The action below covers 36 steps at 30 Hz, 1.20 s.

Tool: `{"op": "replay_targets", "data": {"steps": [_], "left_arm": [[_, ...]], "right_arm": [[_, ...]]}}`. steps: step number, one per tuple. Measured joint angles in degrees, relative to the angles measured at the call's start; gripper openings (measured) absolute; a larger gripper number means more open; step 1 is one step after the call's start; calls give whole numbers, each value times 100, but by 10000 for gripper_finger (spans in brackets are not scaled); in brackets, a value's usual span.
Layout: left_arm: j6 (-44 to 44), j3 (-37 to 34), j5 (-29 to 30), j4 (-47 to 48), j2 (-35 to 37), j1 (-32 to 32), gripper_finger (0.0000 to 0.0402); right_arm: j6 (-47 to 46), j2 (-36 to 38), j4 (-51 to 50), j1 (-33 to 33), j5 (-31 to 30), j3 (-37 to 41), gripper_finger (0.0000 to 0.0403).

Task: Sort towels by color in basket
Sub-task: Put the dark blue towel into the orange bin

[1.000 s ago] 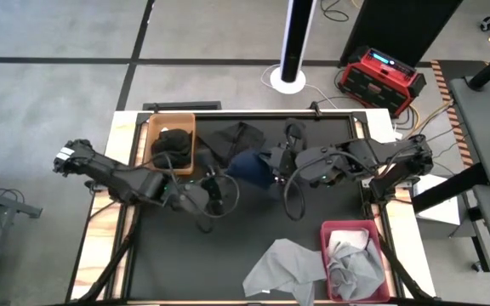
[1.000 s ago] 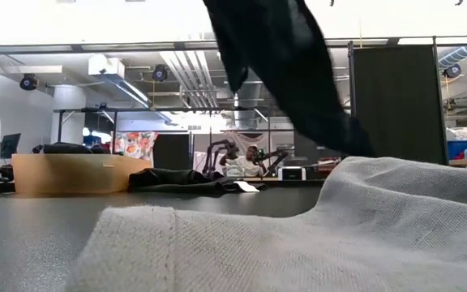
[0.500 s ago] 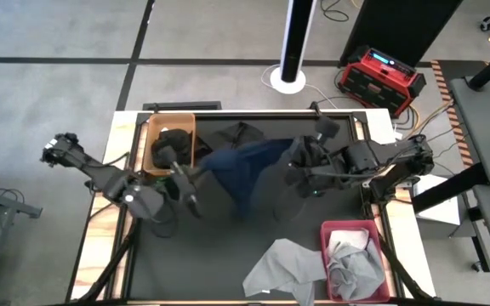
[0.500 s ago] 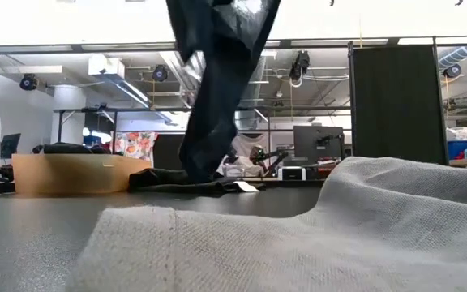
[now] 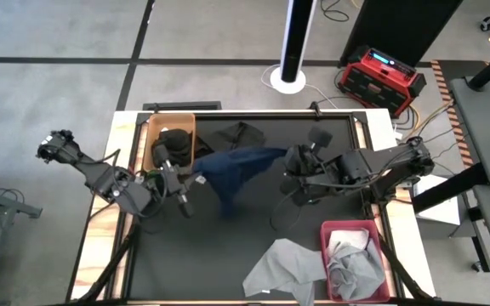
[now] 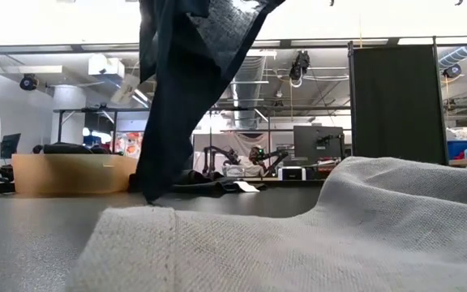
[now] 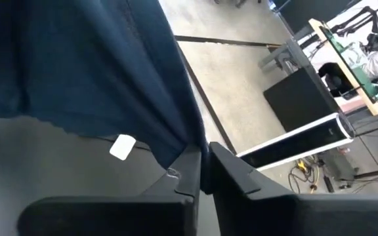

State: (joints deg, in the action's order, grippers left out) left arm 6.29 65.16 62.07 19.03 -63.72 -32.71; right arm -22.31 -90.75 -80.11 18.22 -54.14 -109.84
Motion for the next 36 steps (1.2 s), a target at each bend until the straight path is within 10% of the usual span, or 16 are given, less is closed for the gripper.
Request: {"op": "replay_targets", "data": {"steps": [17,36], "left_arm": [[-1221,-295,-460,372,-419,11,0],[-761,-295,-1153,-838,-1231,12,0]], "right_arm": [[126,100,204,140,768,177,276],[2559,89,6299,-36,2413,2745,340]]}}
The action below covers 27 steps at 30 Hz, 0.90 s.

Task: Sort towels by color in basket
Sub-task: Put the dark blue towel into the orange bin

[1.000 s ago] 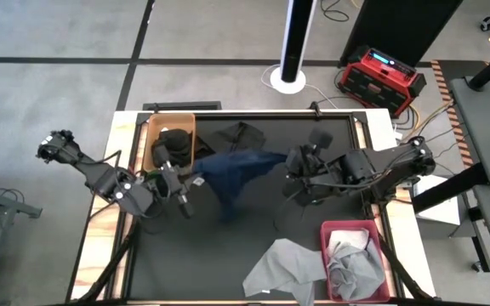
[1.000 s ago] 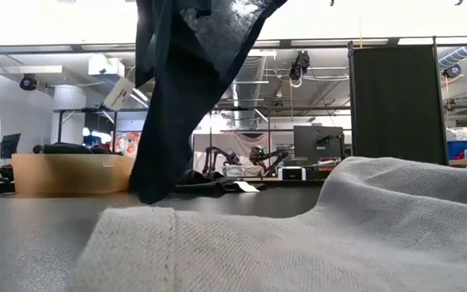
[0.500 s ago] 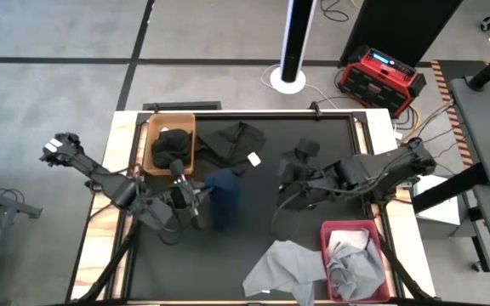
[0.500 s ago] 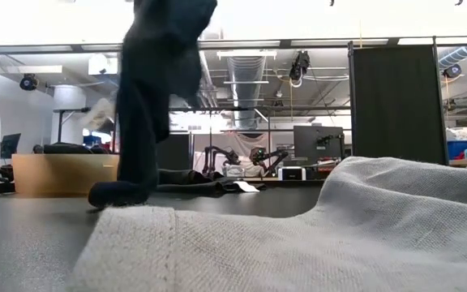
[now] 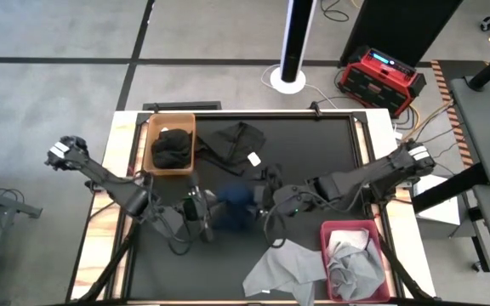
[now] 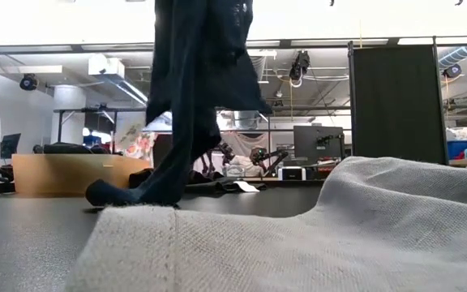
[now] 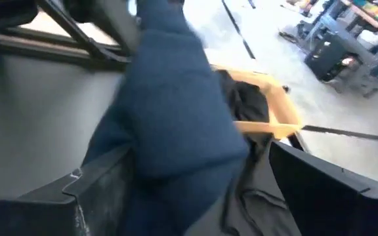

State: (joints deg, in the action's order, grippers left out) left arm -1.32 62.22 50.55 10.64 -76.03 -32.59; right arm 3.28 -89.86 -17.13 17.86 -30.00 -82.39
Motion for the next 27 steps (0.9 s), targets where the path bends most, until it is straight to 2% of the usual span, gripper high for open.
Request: {"op": "replay_targets", "data": {"steps": [4,7,10,15,19,22,27], "left_arm": [[200,0,-31,-278,-87,-1,0],[229,0,-25,-432,-150,16,0],[138,0,-13,-594,-224,39,2],[84,0,-11,-559,-280,64,32],[75,0,-9,-397,-280,67,80],[-19,0,41,-222,-280,67,126],[-216,0,765,256,-279,64,202]], "right_arm": [[-4,0,761,-144,881,424,322],[-12,0,1123,-165,1060,707,281],[43,2,1352,-163,1076,886,207],[137,2,1601,-160,1117,1060,37],[77,11,1618,-123,1117,1111,13],[-30,15,1613,-99,1109,1166,10],[-320,44,1416,-99,894,1235,9]]}}
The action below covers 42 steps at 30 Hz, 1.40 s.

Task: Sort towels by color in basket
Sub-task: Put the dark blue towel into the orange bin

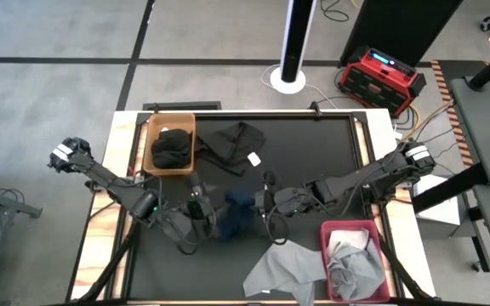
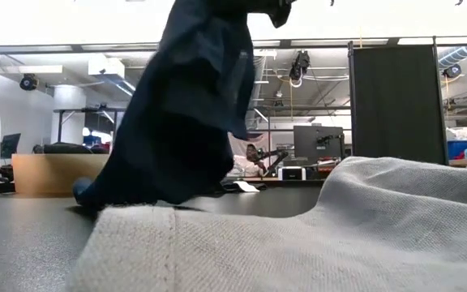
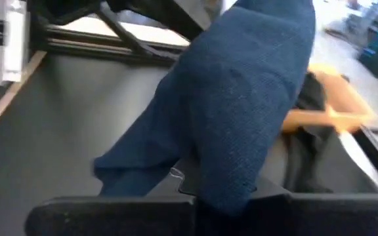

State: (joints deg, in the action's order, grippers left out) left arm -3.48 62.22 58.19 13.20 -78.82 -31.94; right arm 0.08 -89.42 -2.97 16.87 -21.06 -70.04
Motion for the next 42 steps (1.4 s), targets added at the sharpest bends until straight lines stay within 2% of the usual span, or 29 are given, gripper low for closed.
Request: {"op": "replay_targets", "data": {"steps": [6,10,13,17,22,27,30,32,34,36,42], "left_arm": [[-421,0,297,681,81,2,256],[-781,0,373,1175,134,2,262],[-1367,-1,437,1665,164,20,262],[-1908,-203,126,1698,173,22,262],[-1684,-813,-438,328,185,34,262],[-900,-1575,-1375,-2093,199,238,262],[-764,-1985,-1398,-3003,199,483,262],[-754,-2162,-1461,-3377,199,667,263],[-753,-2290,-1786,-3606,199,859,263],[-751,-2348,-2170,-3731,185,1003,263],[-405,-2424,-2684,-3824,127,1045,263]], "right_arm": [[-397,56,-811,39,-996,7,9],[-647,162,-1203,84,-1302,35,9],[-728,320,-1285,167,-1530,136,9],[-859,632,-1214,275,-1756,384,9],[-909,973,-598,301,-1798,857,9],[-814,1188,-39,301,-1767,1238,9],[-685,1215,271,300,-1448,1337,9],[-597,1212,465,301,-1208,1361,9],[-515,1210,661,301,-1024,1364,9],[-442,1205,738,302,-998,1364,9],[-313,1195,833,301,-999,1364,9]]}}
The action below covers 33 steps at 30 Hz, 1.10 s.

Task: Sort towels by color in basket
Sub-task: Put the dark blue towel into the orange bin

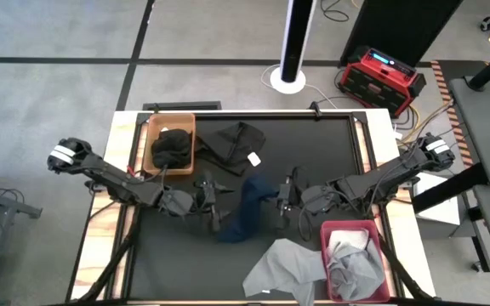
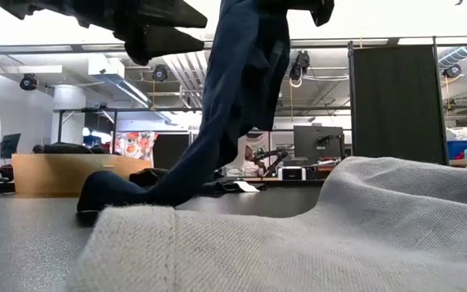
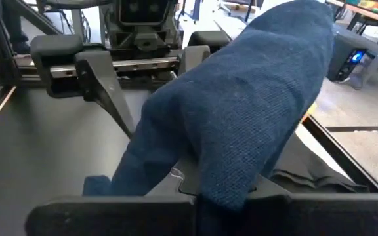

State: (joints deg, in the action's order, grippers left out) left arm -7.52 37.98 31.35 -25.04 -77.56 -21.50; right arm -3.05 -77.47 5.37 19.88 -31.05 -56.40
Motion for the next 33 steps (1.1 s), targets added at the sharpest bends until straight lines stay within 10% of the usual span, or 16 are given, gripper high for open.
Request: {"op": "replay_targets", "data": {"steps": [26,33], "left_arm": [[533,505,-1387,-1243,-1337,704,260],[968,826,-1394,-1243,-1738,702,174]], "right_arm": [[114,-31,8,-2,2,-1,9],[116,-31,5,-2,1,-2,9]]}}
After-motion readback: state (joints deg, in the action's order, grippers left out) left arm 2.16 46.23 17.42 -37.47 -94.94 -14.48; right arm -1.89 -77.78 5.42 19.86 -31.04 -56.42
